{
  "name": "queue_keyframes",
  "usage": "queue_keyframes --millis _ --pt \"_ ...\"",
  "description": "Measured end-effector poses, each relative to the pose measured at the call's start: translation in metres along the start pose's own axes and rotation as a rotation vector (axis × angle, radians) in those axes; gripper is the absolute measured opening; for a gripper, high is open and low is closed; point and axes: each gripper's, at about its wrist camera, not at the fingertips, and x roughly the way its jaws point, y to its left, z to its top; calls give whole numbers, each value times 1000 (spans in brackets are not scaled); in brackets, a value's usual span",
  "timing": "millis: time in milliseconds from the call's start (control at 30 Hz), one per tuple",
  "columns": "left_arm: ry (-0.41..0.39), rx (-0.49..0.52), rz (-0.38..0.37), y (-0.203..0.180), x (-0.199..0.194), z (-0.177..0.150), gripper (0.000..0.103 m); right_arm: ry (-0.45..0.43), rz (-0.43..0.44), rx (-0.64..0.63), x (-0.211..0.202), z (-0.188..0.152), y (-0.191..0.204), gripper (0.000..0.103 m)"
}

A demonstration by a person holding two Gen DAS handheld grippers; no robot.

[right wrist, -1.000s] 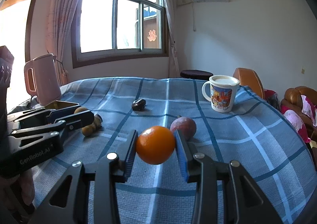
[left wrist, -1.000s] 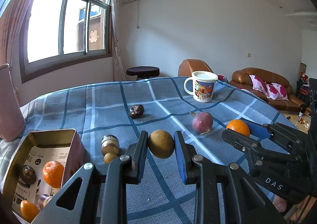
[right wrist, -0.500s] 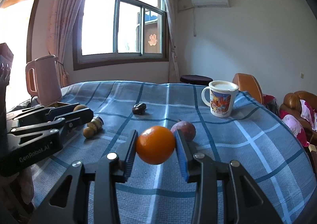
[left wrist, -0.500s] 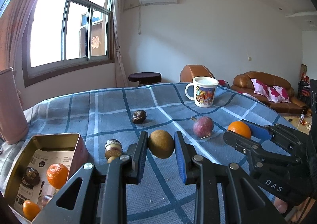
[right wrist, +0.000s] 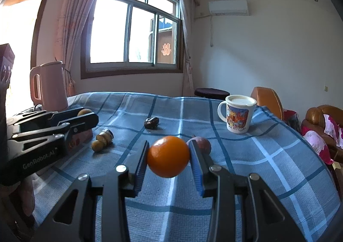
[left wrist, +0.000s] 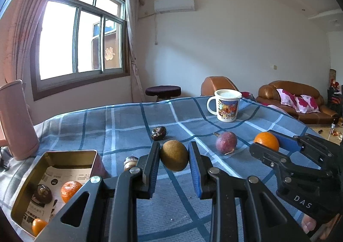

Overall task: Organize fruits
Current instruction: 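Lift and carry the orange and the small brown fruit over the gold tin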

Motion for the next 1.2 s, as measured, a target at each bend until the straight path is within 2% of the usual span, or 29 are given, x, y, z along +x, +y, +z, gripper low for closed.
queue_keyframes --millis 667,1200 --pt "-22 10 40 10 -8 4 29 -22 2 -30 -2 13 8 41" --pt "-9 -3 98 36 -18 4 29 -23 83 -82 16 30 47 41"
